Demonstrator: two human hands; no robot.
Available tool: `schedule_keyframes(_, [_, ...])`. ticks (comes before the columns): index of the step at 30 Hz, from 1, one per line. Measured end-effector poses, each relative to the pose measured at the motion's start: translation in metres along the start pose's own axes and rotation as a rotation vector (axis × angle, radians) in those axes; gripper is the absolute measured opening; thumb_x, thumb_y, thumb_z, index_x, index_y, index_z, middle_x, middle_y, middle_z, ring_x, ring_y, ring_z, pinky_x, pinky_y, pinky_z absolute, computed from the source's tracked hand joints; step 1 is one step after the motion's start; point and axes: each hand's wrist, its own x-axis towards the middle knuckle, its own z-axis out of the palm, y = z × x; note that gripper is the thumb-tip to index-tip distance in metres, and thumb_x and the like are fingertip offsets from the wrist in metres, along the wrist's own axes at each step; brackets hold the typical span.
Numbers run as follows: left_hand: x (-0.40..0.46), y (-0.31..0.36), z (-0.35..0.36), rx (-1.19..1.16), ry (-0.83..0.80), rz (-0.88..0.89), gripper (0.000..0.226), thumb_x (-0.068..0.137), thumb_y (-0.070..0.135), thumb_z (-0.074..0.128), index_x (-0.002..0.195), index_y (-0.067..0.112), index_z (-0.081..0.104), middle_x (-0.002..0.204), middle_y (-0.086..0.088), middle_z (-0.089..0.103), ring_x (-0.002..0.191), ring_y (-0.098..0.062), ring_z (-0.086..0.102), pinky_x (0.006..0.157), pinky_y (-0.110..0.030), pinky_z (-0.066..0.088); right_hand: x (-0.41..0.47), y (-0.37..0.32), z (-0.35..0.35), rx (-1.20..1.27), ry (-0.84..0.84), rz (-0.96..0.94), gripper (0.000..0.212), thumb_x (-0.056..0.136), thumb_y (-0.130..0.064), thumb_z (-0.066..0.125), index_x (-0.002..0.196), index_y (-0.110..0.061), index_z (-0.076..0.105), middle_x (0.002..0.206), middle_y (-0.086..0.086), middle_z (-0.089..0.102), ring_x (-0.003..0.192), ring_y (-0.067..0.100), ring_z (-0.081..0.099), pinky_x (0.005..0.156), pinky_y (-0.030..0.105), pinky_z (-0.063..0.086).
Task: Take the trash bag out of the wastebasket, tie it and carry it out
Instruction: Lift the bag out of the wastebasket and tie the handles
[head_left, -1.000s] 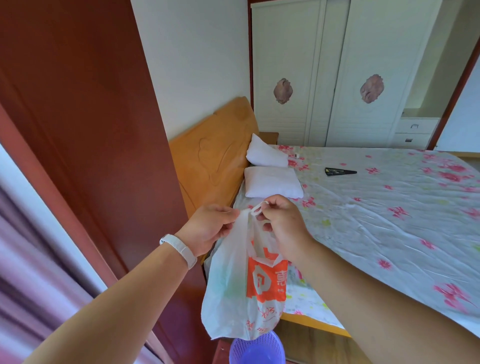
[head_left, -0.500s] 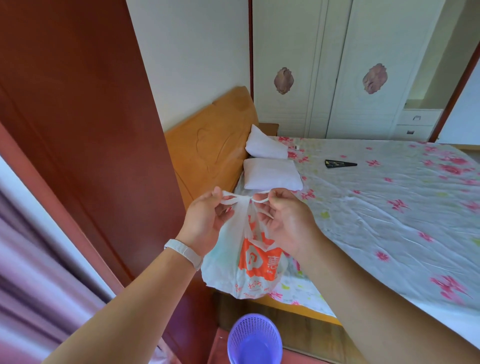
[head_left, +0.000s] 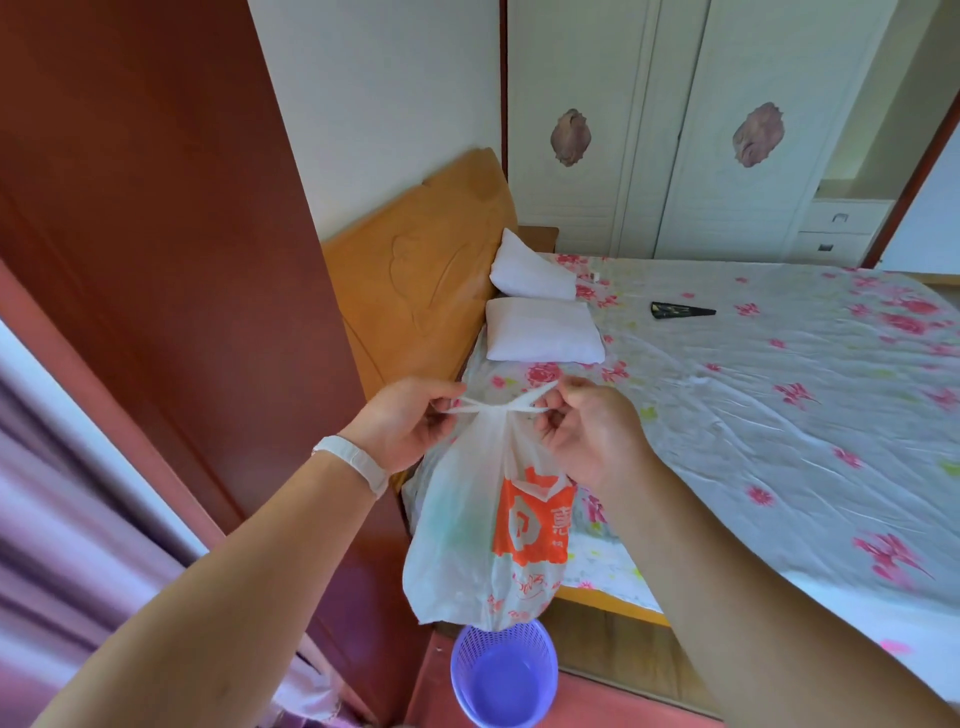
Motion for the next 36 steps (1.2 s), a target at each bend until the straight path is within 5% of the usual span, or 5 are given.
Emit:
schedule_keyframes(8, [0.027, -0.053, -0.055, 0.160, 0.153, -0.171, 0.014, 0.081, 0.005, 0.071, 0.080, 0.009, 0.057, 0.060, -0.001, 0.041, 0.054, -0.011, 0.040, 0.050, -0.020, 0.050, 0.026, 0.003, -0.076, -0.366, 0.243, 0.125, 0.028, 0.101, -0.003, 0.039, 0.075, -0.009, 0.047, 0.055, 0.004, 0.038, 0.053, 0.017, 0.038, 0.051, 0.027, 0.023])
schedule_keyframes(17, [0.041, -0.059, -0.060, 0.149, 0.202, -0.167, 0.012, 0.081, 0.005, 0.070, 0.085, 0.007, 0.058, 0.060, -0.001, 0.040, 0.055, -0.012, 0.041, 0.063, -0.027, 0.053, 0.041, 0.000, -0.084, -0.457, 0.264, 0.123, 0.029, 0.101, -0.004, 0.041, 0.073, -0.009, 0.046, 0.053, 0.004, 0.040, 0.053, 0.017, 0.037, 0.051, 0.027, 0.020])
schedule_keyframes(22, [0.036, -0.032, -0.043, 0.182, 0.190, -0.011, 0.013, 0.084, 0.008, 0.065, 0.074, 0.009, 0.057, 0.060, -0.002, 0.043, 0.056, -0.016, 0.045, 0.062, -0.029, 0.050, 0.036, -0.011, -0.061, -0.558, 0.060, 0.029, 0.026, 0.102, -0.004, 0.042, 0.078, -0.008, 0.052, 0.061, 0.007, 0.044, 0.060, 0.020, 0.042, 0.056, 0.030, 0.031])
schedule_keyframes(29, [0.022, 0.006, -0.008, 0.219, -0.049, 0.155, 0.015, 0.089, 0.014, 0.058, 0.075, 0.008, 0.060, 0.076, -0.006, 0.061, 0.078, -0.020, 0.057, 0.081, -0.030, 0.049, 0.023, -0.020, -0.011, -1.135, -0.274, -0.199, 0.022, 0.097, -0.009, 0.056, 0.076, -0.013, 0.060, 0.068, 0.005, 0.060, 0.074, 0.022, 0.058, 0.085, 0.046, 0.054])
schedule_keyframes(36, [-0.002, 0.021, 0.011, 0.415, -0.313, 0.295, 0.015, 0.088, 0.010, 0.056, 0.089, 0.005, 0.070, 0.095, -0.018, 0.064, 0.090, -0.028, 0.053, 0.085, -0.039, 0.037, -0.002, -0.034, 0.037, -1.409, -0.482, -0.343, 0.020, 0.095, -0.013, 0.059, 0.079, -0.025, 0.063, 0.073, -0.007, 0.060, 0.066, 0.005, 0.053, 0.065, 0.019, 0.043])
